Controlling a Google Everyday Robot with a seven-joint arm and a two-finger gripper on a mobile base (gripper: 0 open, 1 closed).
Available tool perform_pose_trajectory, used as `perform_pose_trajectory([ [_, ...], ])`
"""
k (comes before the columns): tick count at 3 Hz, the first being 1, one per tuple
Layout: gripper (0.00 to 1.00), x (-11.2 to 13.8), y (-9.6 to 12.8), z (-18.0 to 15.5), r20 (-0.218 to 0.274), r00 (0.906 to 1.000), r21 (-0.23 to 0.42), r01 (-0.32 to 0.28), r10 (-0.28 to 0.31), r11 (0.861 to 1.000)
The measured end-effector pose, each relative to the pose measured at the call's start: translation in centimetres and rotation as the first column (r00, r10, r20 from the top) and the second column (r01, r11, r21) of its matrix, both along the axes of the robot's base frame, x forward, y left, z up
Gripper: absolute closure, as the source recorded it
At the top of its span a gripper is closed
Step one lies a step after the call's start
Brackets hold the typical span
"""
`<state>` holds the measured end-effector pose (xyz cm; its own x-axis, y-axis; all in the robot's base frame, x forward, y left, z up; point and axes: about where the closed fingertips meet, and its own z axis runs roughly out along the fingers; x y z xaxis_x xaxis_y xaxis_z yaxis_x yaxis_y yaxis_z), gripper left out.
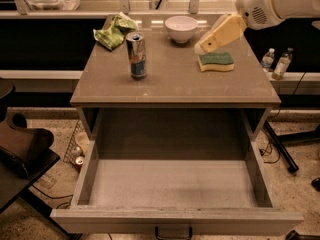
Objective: Place redbull can into top drawer
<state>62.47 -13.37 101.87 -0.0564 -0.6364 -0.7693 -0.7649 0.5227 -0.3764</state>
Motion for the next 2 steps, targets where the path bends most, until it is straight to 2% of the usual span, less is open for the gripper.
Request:
perform_pose_trajectory([
  [1,0.0,0.8,1.9,-0.9,0.002,0.9997,0.04,-0.025,0.025,0.999],
  [2,0.0,2.5,5.9,-2.4,0.003,0.9972,0.136,-0.074,0.075,0.988],
])
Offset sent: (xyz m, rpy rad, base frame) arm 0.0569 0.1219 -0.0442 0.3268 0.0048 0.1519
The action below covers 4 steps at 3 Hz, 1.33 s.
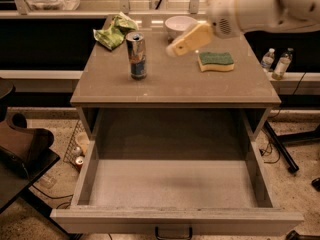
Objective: Place redbull can into top drawer
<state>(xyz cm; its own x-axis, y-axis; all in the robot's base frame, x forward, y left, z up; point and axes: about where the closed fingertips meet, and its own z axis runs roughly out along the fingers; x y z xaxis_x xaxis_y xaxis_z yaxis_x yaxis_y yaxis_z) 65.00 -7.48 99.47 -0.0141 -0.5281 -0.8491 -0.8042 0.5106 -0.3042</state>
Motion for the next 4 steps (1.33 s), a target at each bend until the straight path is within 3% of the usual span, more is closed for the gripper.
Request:
perform_pose_trajectory([
  [1,0.0,1.6,4.4,-1.5,-0.013,0.9984,0.139,-0.052,0.054,0.989],
  [2,0.0,1.8,7.8,-2.5,-0.017,0.9952,0.256,-0.089,0.097,0.963],
  [3,0.0,1.8,7.8,-2.6,-0.017,0.9952,0.253,-0.089,0.096,0.963],
  [4,0.0,4.2,8.7,-5.1,-0.005,0.9958,0.295,-0.086,0.091,0.952],
])
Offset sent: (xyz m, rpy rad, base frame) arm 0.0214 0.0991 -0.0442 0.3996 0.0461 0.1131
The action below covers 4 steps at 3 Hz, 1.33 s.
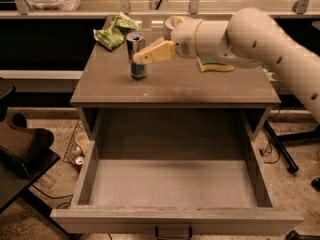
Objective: Place redbull can into top drawer
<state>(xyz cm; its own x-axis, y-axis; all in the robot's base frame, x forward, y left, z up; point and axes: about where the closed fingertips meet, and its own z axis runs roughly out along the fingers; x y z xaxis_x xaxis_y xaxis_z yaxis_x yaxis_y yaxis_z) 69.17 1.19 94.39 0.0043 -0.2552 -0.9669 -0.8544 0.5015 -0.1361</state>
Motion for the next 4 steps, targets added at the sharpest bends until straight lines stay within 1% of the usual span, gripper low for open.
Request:
perform_pose_trajectory([
  [1,0.0,2.3,0.4,-2.3,0.0,1.0,0.03,0.001,-0.001,1.0],
  [2,0.18,3.4,0.1,-4.8,-0.012,0.9998,0.054,0.017,-0.017,0.998],
  [3,0.47,4.1,1.2,-6.2,-0.016,0.9999,0.134,0.002,0.0,0.991],
  [4,0.35,4.1,3.8,-5.2,-0.002,0.9976,0.175,-0.068,0.07,0.982],
])
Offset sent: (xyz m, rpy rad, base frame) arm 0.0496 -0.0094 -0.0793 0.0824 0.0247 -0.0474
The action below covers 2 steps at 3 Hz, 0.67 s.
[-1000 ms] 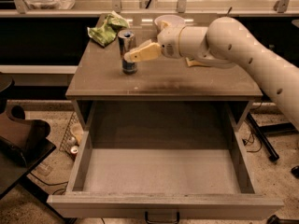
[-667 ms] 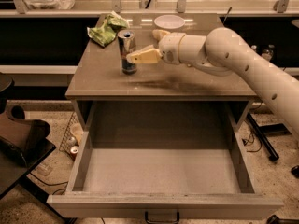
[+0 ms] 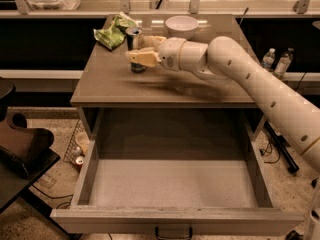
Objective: Place redbull can into top drawer
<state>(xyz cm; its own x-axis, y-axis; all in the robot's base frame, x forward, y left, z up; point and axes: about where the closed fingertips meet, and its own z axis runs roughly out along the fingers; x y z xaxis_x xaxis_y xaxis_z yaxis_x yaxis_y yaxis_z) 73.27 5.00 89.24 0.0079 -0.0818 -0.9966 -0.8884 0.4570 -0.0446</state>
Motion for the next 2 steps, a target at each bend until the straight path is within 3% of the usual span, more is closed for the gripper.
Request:
perform_pose_trajectory([
  [1,0.12,-0.05,0.48,0.16,0.002,0.9999,0.005,-0.012,0.012,1.0],
  [2,0.0,-0.11,0.73,0.15,0.001,0.9999,0.005,-0.015,0.015,1.0],
])
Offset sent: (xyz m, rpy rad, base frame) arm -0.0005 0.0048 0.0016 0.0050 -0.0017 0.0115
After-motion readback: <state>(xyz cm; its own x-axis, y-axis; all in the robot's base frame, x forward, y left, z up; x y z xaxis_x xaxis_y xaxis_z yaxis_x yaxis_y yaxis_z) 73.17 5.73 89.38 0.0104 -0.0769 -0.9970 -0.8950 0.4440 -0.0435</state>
